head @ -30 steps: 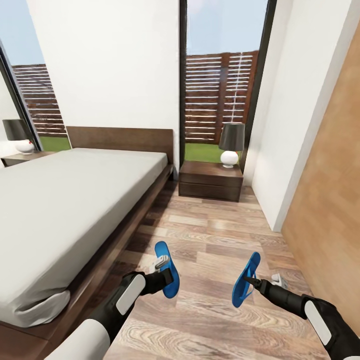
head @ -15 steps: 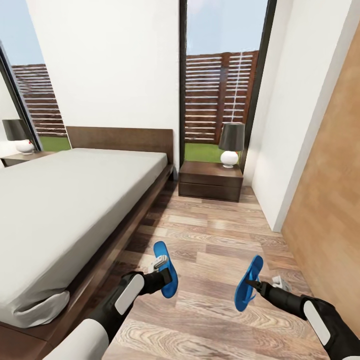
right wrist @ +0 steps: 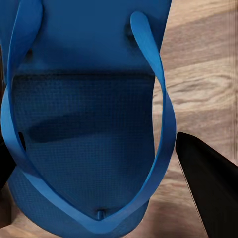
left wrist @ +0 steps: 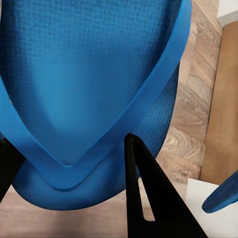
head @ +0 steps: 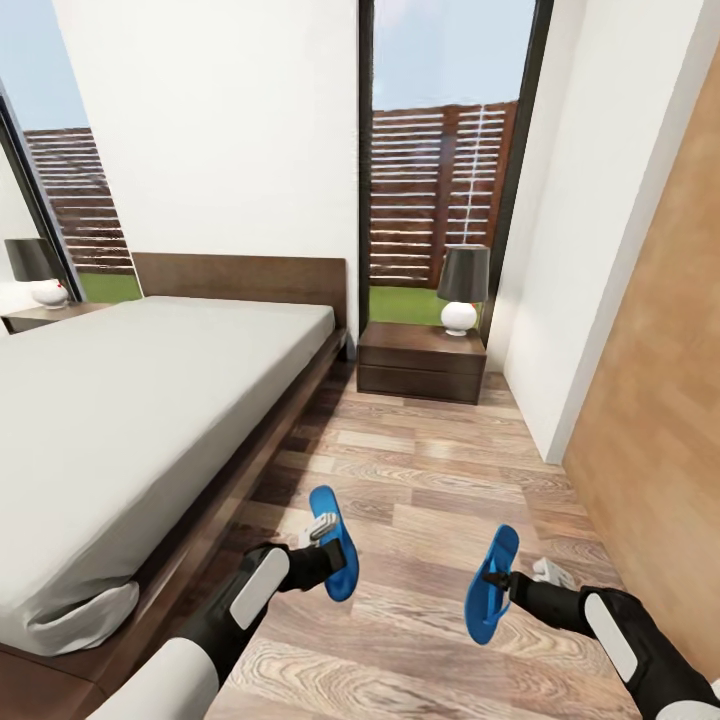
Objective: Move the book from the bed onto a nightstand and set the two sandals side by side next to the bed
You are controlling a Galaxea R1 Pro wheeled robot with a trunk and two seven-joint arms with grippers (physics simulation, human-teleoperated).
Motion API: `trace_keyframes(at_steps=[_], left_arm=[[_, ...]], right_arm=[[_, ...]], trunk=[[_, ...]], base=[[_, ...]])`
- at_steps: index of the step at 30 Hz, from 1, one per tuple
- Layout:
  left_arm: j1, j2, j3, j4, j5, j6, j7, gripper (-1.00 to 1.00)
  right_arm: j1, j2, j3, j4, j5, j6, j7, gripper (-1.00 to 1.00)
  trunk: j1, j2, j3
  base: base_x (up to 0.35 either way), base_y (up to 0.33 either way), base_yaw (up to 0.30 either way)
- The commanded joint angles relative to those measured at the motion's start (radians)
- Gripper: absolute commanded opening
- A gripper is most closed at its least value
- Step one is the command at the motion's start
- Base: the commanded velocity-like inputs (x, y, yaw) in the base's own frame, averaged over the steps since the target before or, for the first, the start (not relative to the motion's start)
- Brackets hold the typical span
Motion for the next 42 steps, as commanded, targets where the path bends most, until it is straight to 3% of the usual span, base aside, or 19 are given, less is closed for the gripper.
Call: trace_keyframes(at_steps=[1,10,13,16,19,23,25,28,42], left_arm=[[-0.001,0.000,-0.002,-0.001,0.009,0.002,0.012,-1.00],[0.000,-0.010,0.003,0.027,0.011,-0.005,0.124,-1.00],[0.000,-0.029,0.007,0.056,0.012,-0.018,0.147,-1.00],[0.000,-0.053,0.039,0.085,0.019,-0.075,0.205,-1.00],[-0.001,-0.074,0.057,0.105,0.055,-0.137,0.275,-1.00],[-0.001,-0.088,0.063,0.146,0.151,-0.231,0.344,-1.00],[-0.001,-0.089,0.064,0.166,0.186,-0.284,0.357,-1.00],[-0.001,-0.088,0.064,0.181,0.205,-0.321,0.364,-1.00],[-0.001,-0.086,0.065,0.186,0.216,-0.327,0.366,-1.00]], right_arm=[[-0.001,0.000,-0.003,-0.001,-0.002,0.008,-0.003,-1.00],[-0.001,0.001,-0.002,0.001,0.004,0.009,-0.017,-1.00],[-0.001,0.001,-0.002,0.002,0.005,0.009,-0.027,-1.00],[-0.001,0.000,-0.002,0.002,0.003,0.008,-0.064,-1.00],[-0.001,0.001,-0.003,0.002,-0.002,0.008,-0.079,-1.00],[-0.001,0.002,-0.004,0.002,-0.009,0.005,-0.084,-1.00],[-0.001,0.002,-0.005,0.002,-0.013,0.005,-0.084,-1.00],[-0.001,0.002,-0.005,0.002,-0.017,0.002,-0.081,-1.00],[-0.001,0.014,0.006,-0.002,-0.007,0.000,-0.084,-1.00]], trunk=[[0.000,0.000,-0.001],[0.000,0.000,-0.001],[0.000,0.000,-0.001],[0.000,0.000,-0.001],[0.000,0.000,-0.001],[0.000,0.000,-0.001],[0.000,0.000,-0.001],[0.000,0.000,-0.001],[0.000,0.000,-0.001]], base=[[0.000,0.000,0.000],[0.000,0.000,0.000],[0.000,0.000,0.000],[0.000,0.000,0.000],[0.000,0.000,0.000],[0.000,0.000,0.000],[0.000,0.000,0.000],[0.000,0.000,0.000],[0.000,0.000,0.000]])
